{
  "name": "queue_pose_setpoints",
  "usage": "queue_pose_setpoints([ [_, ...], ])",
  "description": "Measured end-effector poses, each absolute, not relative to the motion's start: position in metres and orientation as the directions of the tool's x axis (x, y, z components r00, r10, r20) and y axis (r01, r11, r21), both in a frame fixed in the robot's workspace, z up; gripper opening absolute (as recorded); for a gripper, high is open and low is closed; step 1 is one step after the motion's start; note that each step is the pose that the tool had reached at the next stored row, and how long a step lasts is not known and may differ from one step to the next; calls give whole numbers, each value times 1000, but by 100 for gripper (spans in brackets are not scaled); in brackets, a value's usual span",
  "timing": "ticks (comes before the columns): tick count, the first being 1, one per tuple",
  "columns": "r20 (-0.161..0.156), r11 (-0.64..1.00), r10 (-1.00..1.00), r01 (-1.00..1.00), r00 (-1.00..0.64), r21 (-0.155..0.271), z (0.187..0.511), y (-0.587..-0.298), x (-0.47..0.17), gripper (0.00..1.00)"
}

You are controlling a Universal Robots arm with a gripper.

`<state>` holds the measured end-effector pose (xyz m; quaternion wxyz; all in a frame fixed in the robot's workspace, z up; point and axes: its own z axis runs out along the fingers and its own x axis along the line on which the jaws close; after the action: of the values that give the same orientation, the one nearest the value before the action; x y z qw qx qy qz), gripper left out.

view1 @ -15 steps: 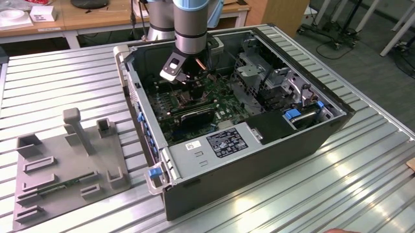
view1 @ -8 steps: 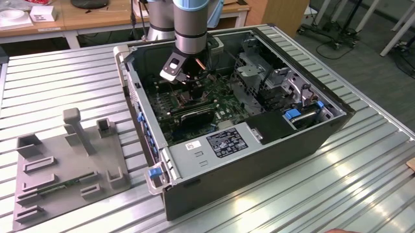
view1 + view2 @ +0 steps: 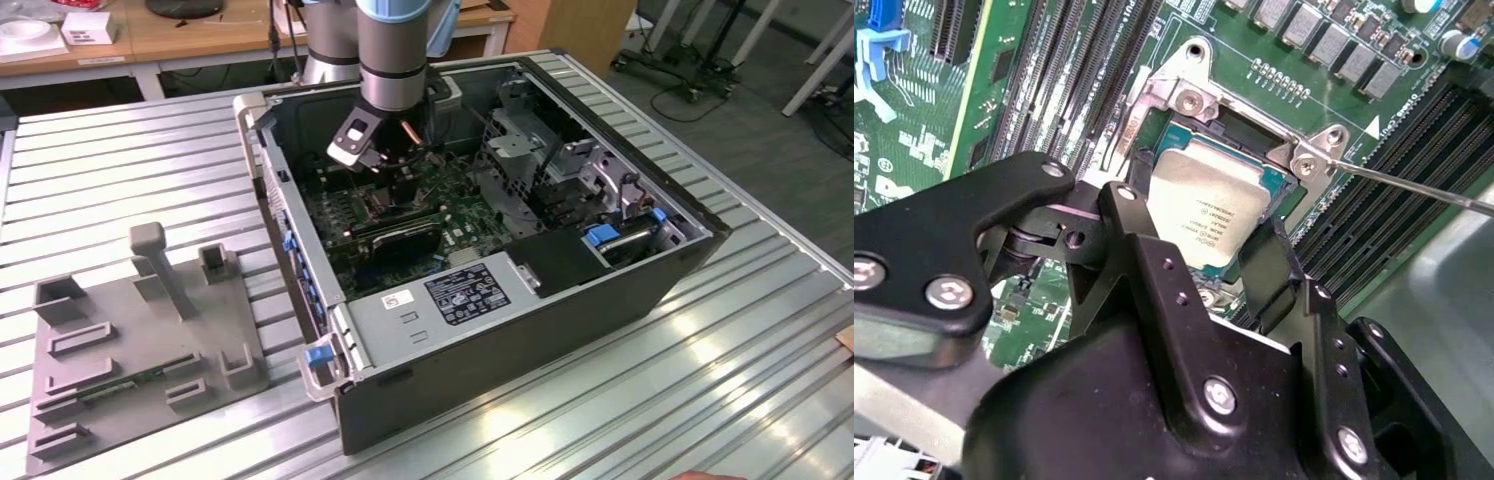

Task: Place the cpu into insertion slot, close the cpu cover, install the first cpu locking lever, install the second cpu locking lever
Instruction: 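Place the cpu into insertion slot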

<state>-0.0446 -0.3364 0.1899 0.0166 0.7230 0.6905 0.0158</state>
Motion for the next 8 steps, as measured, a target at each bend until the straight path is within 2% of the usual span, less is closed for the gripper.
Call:
queue_pose_setpoints([
  [8,0,-47,999,998,47,46,192,-336,-45,59],
])
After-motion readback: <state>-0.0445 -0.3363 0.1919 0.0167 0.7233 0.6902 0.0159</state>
